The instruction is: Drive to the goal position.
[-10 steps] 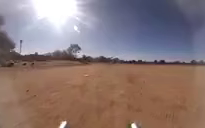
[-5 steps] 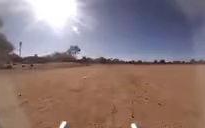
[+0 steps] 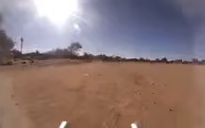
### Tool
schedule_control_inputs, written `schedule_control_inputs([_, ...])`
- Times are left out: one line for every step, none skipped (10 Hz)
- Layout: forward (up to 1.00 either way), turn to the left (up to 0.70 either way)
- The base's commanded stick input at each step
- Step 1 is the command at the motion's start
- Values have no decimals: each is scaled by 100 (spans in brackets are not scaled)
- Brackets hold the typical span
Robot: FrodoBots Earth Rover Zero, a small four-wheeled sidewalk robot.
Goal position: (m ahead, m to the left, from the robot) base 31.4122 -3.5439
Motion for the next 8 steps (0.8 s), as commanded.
schedule_control_inputs([50, 0])
schedule_control_inputs([50, 0])
schedule_control_inputs([50, 0])
schedule_control_inputs([50, 0])
schedule_control_inputs([50, 0])
schedule_control_inputs([50, 0])
schedule_control_inputs([50, 0])
schedule_control_inputs([50, 0])
